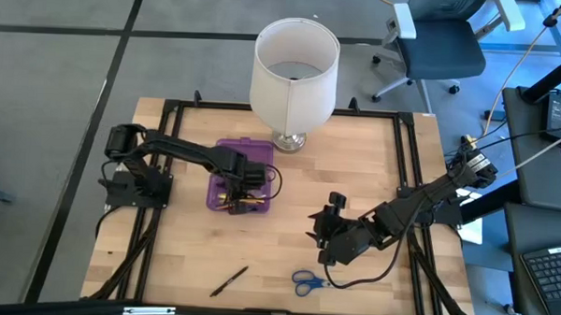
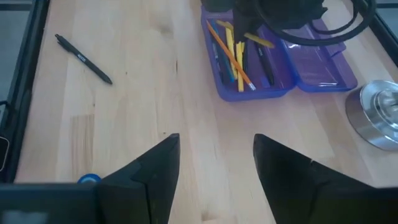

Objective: Pick & place school supplies into a supply box
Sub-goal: Put the yellow pencil into the purple supply box, then put the black pen into the purple supply box

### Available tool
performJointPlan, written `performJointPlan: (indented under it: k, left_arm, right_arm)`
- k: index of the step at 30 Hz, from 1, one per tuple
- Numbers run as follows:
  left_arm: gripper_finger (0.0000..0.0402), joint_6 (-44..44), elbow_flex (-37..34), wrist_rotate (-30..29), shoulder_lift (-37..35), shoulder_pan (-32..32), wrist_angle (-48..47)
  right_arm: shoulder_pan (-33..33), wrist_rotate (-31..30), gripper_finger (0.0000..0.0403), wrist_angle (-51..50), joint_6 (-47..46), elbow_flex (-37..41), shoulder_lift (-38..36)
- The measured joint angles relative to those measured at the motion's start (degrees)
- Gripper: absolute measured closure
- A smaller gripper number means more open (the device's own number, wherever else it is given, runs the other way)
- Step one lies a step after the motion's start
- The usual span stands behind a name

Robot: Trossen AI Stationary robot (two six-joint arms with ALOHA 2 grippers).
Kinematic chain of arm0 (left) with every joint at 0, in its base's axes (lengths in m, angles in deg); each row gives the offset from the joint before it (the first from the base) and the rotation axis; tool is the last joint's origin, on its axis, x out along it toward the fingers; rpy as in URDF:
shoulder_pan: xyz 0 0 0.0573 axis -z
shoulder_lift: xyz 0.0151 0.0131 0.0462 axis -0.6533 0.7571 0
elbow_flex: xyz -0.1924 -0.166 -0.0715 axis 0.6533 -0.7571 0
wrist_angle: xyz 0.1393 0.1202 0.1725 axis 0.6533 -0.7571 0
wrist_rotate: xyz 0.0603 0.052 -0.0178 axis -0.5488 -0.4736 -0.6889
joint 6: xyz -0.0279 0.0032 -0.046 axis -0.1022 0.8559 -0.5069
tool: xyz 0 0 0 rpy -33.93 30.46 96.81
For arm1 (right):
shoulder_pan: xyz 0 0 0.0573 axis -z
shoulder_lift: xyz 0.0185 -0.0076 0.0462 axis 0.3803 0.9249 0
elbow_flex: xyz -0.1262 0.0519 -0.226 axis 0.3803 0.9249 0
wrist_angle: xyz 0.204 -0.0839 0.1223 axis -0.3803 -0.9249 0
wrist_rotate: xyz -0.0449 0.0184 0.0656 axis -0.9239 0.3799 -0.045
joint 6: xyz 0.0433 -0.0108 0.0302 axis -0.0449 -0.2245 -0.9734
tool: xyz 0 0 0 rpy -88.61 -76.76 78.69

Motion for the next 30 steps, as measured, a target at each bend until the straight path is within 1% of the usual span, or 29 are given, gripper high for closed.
performJointPlan:
  k: [4, 12, 16, 18, 20, 24, 26, 28, 30]
  left_arm:
    - [0.0365, 0.0, 0.0, 0.2, 0.0, 0.0, 0.2]
    - [0.0315, 0.0, 0.3, 0.2, -0.3, 0.0, -0.4]
    - [0.0301, -0.5, 4.2, 0.2, -0.9, 0.1, -7.8]
    - [0.0298, -0.7, 5.7, 0.1, -1.9, 0.6, -8.9]
    - [0.0298, -1.2, 6.8, 0.1, -3.4, 1.5, -7.9]
    - [0.0301, -5.8, 7.3, 0.1, -7.9, 4.1, -7.0]
    - [0.0303, -9.9, 7.0, -0.5, -10.3, 6.0, -6.2]
    - [0.0304, -13.6, 6.3, -1.0, -12.3, 8.4, -4.0]
    - [0.0303, -15.8, 5.4, -2.8, -13.6, 11.0, -1.2]
  right_arm:
    - [0.0, 0.0, 0.0195, -1.2, -2.2, 0.0, 0.0]
    - [0.0, 0.1, 0.0195, -4.8, -5.9, 0.0, 0.0]
    - [0.0, 2.5, 0.0195, -5.6, -5.7, 0.0, 0.0]
    - [0.0, 4.1, 0.0195, -5.9, -5.6, 0.0, 0.0]
    - [0.0, 5.2, 0.0195, -5.9, -5.8, 0.0, 0.0]
    - [0.0, 5.6, 0.0195, -6.3, -5.7, 0.0, 0.0]
    - [0.0, 5.6, 0.0195, -6.3, -5.7, 0.0, 0.0]
    - [0.0, 5.6, 0.0195, -6.3, -5.7, 0.0, 0.0]
    - [0.0, 5.6, 0.0195, -6.3, -5.6, 0.0, 0.0]
